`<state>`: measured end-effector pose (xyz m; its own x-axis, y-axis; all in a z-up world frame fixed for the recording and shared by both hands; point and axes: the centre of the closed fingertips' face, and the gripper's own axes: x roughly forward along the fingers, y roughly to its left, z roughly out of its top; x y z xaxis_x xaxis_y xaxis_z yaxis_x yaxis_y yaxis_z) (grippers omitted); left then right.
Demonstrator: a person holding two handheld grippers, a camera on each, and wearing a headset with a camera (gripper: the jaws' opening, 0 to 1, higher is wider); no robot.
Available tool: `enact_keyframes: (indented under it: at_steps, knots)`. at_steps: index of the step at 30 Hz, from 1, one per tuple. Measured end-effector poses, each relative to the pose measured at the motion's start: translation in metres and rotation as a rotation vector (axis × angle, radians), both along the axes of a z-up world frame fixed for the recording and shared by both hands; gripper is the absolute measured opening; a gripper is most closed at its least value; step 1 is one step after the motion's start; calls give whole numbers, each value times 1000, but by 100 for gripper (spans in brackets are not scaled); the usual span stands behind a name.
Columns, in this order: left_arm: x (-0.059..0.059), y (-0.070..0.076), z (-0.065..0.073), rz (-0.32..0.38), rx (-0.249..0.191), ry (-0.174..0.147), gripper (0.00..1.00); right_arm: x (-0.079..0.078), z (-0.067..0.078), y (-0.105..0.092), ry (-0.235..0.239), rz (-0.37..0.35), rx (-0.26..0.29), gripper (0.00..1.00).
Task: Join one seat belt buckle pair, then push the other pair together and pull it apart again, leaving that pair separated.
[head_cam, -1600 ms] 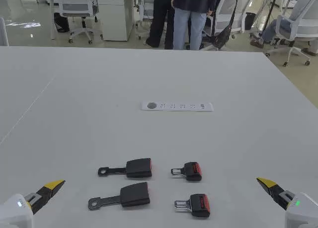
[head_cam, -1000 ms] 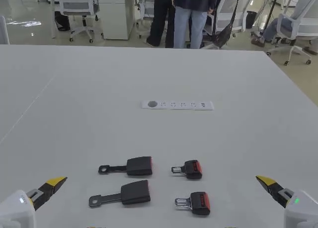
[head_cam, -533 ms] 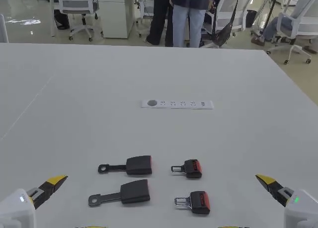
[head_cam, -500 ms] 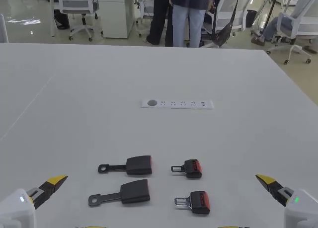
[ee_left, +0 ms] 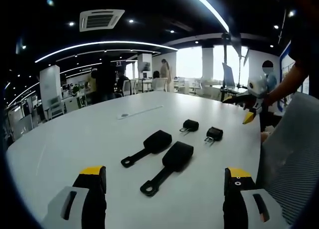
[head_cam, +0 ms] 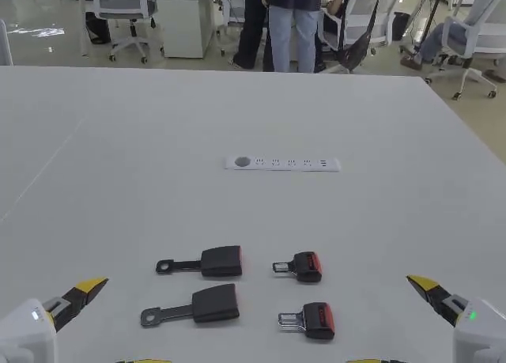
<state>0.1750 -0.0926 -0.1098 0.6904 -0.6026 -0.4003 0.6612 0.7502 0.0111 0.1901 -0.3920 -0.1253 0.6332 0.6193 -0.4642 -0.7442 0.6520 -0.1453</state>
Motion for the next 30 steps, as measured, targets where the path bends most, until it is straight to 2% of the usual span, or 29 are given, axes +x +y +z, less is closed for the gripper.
enact_keyframes:
  at_steps: [7, 19, 30]
  knots:
    - [0, 0, 3, -3, 4, -1, 100, 1, -1, -1, 1, 9, -2, 100]
    - [3, 7, 0, -1, -2, 1, 100, 2, -1, -2, 3, 16, -3, 100]
    - [1, 7, 0, -26, 19, 7, 100, -1, -3, -2, 13, 43, -17, 100]
